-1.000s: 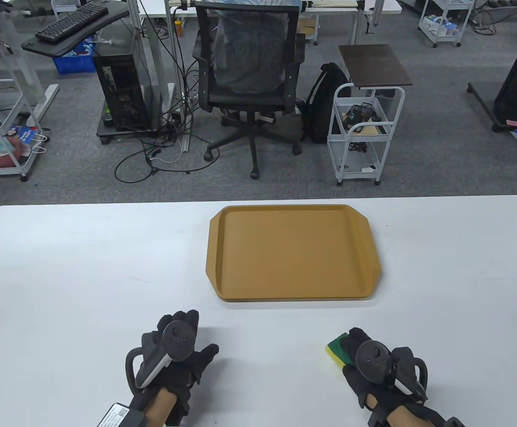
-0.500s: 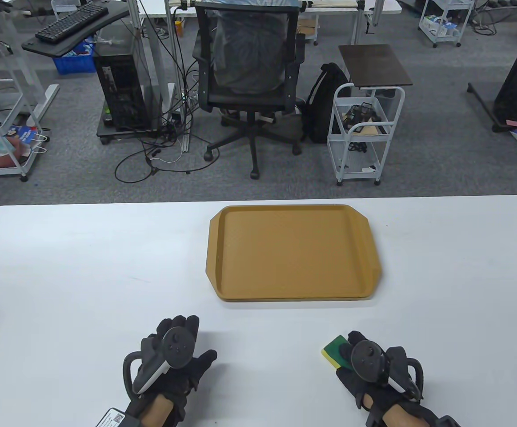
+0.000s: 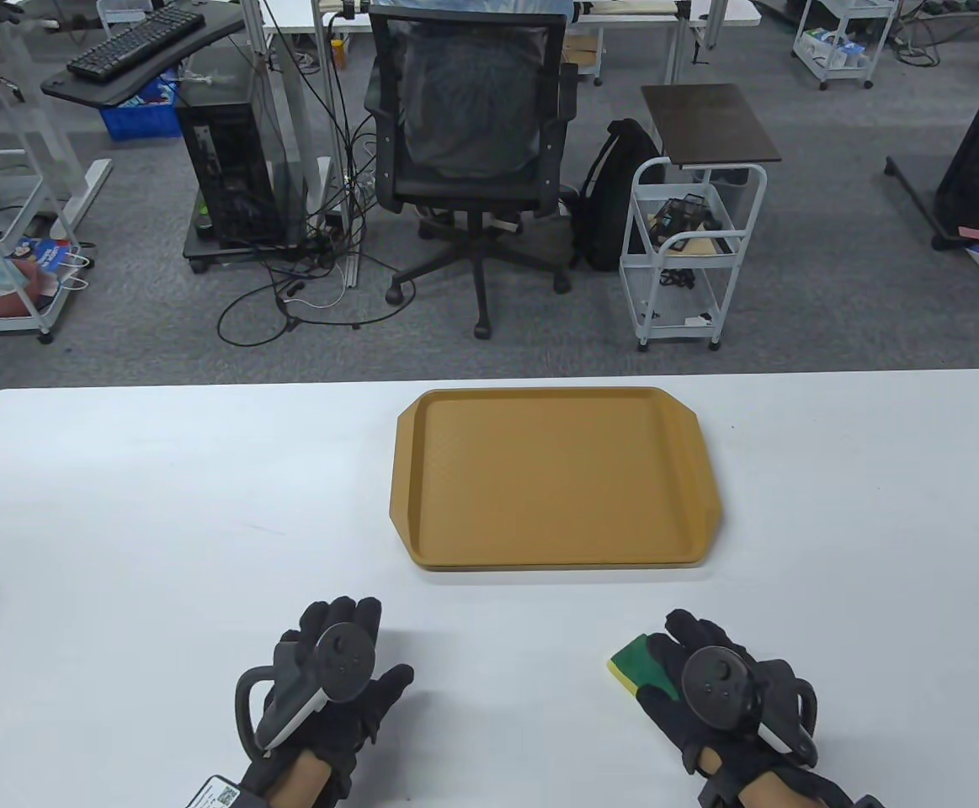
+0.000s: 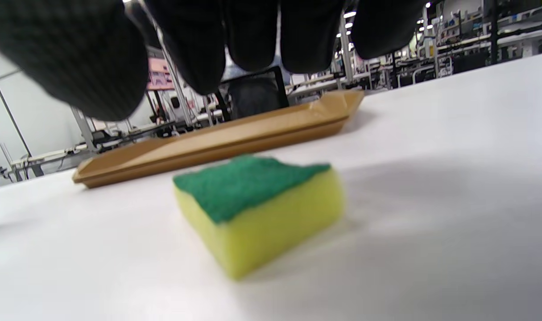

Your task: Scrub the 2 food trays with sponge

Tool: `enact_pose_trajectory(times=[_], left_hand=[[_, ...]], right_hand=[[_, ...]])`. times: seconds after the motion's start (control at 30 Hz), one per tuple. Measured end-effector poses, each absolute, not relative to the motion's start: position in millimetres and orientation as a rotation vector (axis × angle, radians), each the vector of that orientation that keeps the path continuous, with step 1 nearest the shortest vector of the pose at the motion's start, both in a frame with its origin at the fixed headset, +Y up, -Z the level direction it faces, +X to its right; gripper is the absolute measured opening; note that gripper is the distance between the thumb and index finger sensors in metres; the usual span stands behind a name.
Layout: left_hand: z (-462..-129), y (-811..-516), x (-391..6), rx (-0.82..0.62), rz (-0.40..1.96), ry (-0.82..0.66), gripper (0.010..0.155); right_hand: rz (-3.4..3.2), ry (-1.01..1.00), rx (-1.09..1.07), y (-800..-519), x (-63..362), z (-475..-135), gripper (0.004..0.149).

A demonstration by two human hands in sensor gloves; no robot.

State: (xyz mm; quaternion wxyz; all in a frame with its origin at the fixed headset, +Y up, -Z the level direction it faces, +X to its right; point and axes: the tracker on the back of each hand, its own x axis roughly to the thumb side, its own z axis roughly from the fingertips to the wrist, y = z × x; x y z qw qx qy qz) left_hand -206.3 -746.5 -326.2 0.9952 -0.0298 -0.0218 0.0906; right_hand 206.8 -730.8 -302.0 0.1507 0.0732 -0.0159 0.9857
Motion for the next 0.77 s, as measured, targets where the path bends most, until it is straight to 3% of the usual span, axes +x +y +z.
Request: enact_pose_trajectory(times=[0.33,0.77], left_hand=[[-327.8,-746.5,-206.9,-0.076,0.194,-0.037,0.088],[-331.3,-747.6,-212.0,-0.077,0.189,-0.029,0.089]], right_hand=[[2.777,-0.177,0.193,-706.9,219.0,-288.2,0.077],[2.812,-0.201,0.211,-710.1,219.5,-287.3,0.08]])
